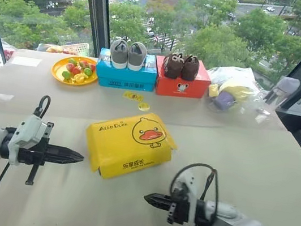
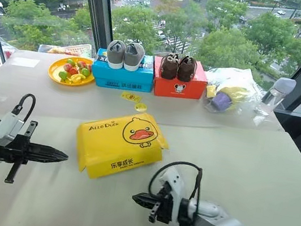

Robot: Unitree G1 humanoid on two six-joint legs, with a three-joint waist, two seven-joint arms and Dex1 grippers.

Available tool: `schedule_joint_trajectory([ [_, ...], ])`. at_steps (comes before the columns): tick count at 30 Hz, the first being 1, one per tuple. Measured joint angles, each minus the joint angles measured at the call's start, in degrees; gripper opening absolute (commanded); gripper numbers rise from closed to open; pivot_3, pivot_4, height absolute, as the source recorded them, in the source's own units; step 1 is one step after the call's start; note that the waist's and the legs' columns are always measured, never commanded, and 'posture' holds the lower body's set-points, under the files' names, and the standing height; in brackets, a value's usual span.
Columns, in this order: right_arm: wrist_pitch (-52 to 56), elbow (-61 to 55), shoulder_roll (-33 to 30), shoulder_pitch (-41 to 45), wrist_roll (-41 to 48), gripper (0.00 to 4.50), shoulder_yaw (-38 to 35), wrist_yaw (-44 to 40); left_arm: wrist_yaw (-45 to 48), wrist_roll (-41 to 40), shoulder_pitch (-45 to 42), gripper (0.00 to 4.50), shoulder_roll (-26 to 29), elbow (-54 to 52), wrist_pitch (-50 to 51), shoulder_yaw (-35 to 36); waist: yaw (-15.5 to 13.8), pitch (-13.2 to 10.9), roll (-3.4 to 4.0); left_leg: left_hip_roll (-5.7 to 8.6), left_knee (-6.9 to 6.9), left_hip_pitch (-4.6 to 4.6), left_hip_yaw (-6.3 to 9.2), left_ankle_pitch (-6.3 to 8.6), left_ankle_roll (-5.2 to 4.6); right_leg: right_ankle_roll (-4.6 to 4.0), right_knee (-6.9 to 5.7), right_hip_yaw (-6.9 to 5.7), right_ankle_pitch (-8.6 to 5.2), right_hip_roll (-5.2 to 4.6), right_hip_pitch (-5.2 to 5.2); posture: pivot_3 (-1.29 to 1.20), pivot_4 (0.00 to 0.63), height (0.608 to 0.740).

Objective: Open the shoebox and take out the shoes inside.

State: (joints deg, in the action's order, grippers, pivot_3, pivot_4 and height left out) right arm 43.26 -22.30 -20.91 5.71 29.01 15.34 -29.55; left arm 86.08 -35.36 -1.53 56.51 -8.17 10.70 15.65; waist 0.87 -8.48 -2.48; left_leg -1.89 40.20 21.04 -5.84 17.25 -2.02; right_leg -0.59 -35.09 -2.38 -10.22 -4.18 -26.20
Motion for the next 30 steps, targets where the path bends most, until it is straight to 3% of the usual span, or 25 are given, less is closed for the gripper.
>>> schedule_joint_trajectory([
  [5, -6.77, 5.55, 7.13, 1.15, -7.15, 0.0, -0.1, 8.89, 0.1, -0.02, 0.0, 0.04, 0.4, 0.0, 0.69, 0.29, -0.57, -0.04, 0.06, 0.03, 0.01, 0.0, 0.04, -0.26, 0.0, -0.04, -0.05, 0.02, 0.04, -0.06, 0.01, 0.0, 0.15, 0.731],
  [14, -9.31, 5.52, 13.08, -1.95, -4.15, 0.0, -4.73, 8.67, 0.31, 0.04, -1.54, 0.04, 0.44, 0.22, 0.7, 0.18, -0.65, 0.01, -0.02, 0.03, -0.08, 0.05, 0.08, -0.27, 0.0, -0.09, -0.06, 0.01, 0.09, -0.05, -0.03, 0.0, 0.15, 0.731],
  [20, -7.58, 3.88, 13.29, -0.02, -0.65, 0.0, -5.4, 6.86, 0.32, 0.39, -2.96, 0.04, 0.42, 1.12, 0.69, -0.33, -0.12, -0.06, 0.08, 0.04, -0.25, 0.08, 0.08, -0.26, 0.02, -0.1, -0.03, 0.02, 0.11, -0.01, -0.12, 0.0, 0.15, 0.731],
  [30, 0.86, -3.42, 8.38, 16.79, 9.22, 0.0, -9.9, 3.56, -0.33, -0.15, -1.88, 0.04, 0.9, -0.29, 2.48, 1.41, -0.06, -0.13, 0.14, 0.05, -0.34, 0.12, 0.13, -0.26, 0.04, 0.01, 0.01, -0.01, 0.23, 0.03, -0.17, 0.0, 0.15, 0.731],
])
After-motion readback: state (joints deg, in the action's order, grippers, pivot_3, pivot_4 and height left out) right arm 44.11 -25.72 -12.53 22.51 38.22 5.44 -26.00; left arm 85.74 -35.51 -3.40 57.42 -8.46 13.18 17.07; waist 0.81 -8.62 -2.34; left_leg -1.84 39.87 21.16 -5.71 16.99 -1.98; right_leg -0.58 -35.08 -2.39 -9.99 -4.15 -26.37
